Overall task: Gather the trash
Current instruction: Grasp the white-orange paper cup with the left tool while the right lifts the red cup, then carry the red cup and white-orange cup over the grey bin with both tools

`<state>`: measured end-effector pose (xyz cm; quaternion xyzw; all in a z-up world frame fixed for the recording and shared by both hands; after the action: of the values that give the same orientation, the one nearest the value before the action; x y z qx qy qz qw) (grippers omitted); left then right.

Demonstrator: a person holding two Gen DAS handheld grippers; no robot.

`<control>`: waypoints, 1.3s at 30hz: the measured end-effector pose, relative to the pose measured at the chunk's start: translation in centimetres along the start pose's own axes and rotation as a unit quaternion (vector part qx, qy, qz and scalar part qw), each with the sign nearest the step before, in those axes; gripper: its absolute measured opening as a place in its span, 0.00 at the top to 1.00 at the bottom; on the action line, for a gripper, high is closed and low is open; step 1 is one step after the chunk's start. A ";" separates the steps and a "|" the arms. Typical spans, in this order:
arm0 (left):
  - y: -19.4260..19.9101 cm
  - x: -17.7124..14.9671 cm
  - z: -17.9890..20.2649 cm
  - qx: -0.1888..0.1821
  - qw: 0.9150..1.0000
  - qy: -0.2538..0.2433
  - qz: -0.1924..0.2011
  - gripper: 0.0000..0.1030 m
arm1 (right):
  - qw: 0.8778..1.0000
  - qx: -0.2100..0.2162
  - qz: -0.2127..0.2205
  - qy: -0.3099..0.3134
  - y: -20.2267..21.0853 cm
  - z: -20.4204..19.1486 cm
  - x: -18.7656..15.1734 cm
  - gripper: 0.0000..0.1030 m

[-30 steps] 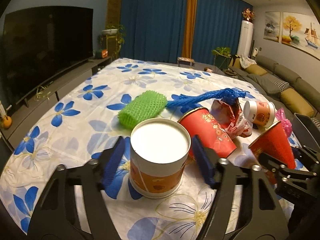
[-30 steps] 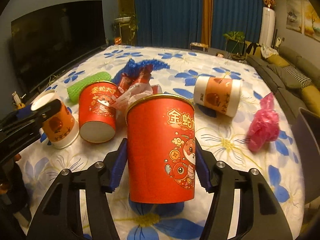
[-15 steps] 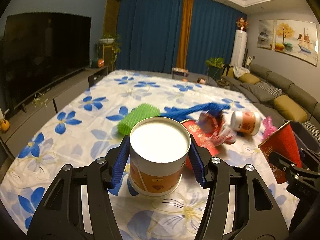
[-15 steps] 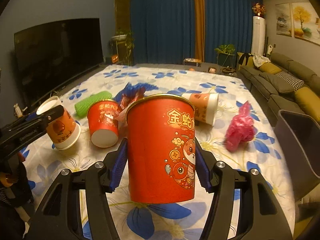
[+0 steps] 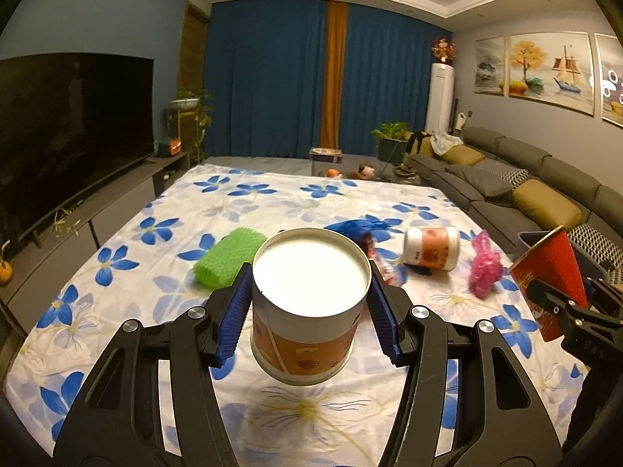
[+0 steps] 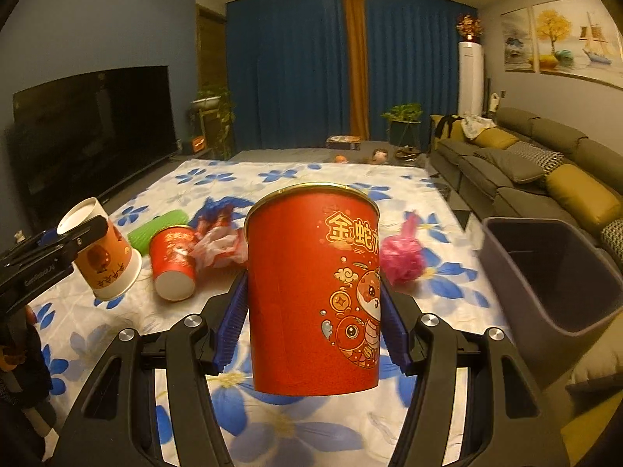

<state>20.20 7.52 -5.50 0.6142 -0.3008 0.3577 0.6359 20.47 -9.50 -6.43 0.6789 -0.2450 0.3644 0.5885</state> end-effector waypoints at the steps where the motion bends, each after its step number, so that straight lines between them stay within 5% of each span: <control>1: 0.1 0.1 0.6 -0.003 1.000 -0.003 0.001 0.46 | 1.000 -0.003 0.002 -0.003 0.2 0.5 0.0 0.41; 16: -0.3 1.0 10.5 -0.067 0.996 -0.062 0.008 0.46 | 0.997 -0.057 0.038 -0.041 3.2 7.9 1.3 0.41; 39: -1.6 3.4 26.2 -0.164 0.978 -0.128 0.031 0.46 | 0.978 -0.154 0.073 -0.119 5.3 19.7 2.8 0.41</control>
<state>24.94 -18.31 -1.96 0.5327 -0.4531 0.2412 0.6729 22.20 -29.53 -1.77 0.5990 -0.4151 0.2810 0.6245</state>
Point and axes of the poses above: each gripper's, at about its wrist camera, not at the fingertips, and y roughly against the way its jaws point, z to its right, x to its top, the point moved 8 cm from there along -y, roughly the way its jaws point, and after that the axes turned 9 degrees about -z, right-handed, at the moved point
